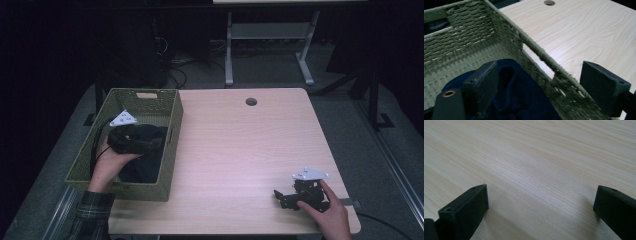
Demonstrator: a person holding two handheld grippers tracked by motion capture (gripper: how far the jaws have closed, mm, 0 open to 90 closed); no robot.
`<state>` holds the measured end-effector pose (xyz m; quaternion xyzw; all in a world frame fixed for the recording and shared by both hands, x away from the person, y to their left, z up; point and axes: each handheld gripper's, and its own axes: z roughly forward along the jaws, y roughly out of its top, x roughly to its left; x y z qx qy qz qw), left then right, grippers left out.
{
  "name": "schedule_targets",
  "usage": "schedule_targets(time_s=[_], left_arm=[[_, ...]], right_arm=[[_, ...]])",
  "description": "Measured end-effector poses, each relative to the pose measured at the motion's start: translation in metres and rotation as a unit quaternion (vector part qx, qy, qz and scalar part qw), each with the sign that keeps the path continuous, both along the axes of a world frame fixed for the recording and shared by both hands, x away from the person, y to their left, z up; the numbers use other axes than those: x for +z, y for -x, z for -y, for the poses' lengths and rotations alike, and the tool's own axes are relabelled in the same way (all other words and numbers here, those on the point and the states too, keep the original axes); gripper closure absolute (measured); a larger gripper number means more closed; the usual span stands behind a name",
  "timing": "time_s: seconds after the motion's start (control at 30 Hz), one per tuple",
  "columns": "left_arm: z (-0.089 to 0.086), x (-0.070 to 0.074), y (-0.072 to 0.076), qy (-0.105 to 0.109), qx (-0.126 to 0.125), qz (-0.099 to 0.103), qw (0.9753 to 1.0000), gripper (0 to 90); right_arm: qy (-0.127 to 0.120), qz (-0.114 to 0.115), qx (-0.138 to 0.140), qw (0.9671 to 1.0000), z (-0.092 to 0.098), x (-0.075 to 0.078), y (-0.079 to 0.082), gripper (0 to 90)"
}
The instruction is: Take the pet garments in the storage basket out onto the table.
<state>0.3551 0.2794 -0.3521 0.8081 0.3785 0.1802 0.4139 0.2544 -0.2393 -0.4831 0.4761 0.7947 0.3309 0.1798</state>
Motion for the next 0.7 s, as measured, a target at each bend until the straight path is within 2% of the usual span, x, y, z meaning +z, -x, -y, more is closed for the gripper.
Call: schedule_targets(time_s=[0.17, 0.3, 0.5, 0.7], left_arm=[[-0.007, -0.004, -0.003, -0.006, 0.012, -0.003, 0.9999, 14.8], [-0.01, -0.007, -0.005, -0.018, 0.017, -0.005, 0.9997, 14.8], [-0.012, -0.017, -0.009, -0.037, 0.02, -0.023, 0.9989, 14.8], [-0.011, -0.025, -0.012, -0.047, 0.024, -0.038, 0.9979, 14.8]], right_arm=[[0.0, 0.0, -0.001, 1.0, 0.0, 0.0, 0.0, 0.0], [0.0, 0.0, 0.0, 1.0, 0.0, 0.0, 0.0, 0.0], [0.0, 0.0, 0.0, 1.0, 0.0, 0.0, 0.0, 0.0], [0.0, 0.0, 0.0, 1.0, 0.0, 0.0, 0.0, 0.0]])
